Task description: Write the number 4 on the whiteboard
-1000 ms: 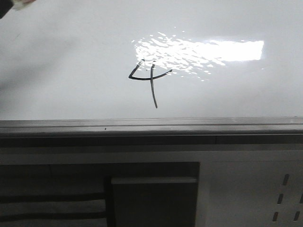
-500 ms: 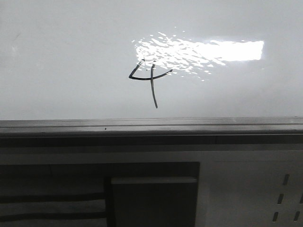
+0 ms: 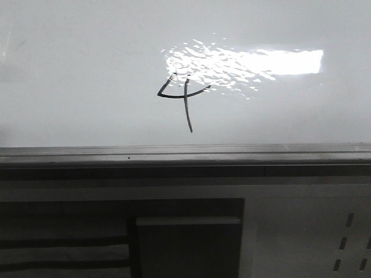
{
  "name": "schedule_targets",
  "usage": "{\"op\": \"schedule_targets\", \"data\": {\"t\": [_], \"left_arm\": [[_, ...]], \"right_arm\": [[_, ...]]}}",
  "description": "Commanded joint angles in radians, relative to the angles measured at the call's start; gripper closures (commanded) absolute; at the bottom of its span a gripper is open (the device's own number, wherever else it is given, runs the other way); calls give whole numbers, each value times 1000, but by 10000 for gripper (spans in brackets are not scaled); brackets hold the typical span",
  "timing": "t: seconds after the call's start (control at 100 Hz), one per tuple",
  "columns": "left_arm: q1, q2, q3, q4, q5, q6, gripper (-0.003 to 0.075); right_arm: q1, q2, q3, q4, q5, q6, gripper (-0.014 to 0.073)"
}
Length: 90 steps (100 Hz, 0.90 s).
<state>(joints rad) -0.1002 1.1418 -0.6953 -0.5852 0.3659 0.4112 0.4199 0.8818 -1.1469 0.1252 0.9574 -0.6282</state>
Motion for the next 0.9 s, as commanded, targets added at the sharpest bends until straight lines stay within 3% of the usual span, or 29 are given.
{"op": "schedule_targets", "data": {"t": [0.0,0.13,0.28,0.5,0.62,0.77,0.89], "left_arm": [[2,-11,-28,-24,-54,-10,652],[2,-11,-28,-24,-54,-10,503],[2,-11,-29,-24,-54,-10,386],[4,-20,-82,95,-7,-8,342],[8,-62,-171,210,137,-8,342],[8,-159,-277,252,387,-10,342],[8,-283,-271,252,449,-12,352]], "right_arm": [[-5,-6,-24,1,-58,-1,221],[-5,-6,-24,1,-58,-1,221],[-5,-6,-24,1,-58,-1,221],[-5,-6,-24,-3,-56,30,221],[-5,-15,-28,-67,-44,186,221],[-5,-33,-26,-253,25,518,225],[-5,-87,28,-271,-11,628,291]]}}
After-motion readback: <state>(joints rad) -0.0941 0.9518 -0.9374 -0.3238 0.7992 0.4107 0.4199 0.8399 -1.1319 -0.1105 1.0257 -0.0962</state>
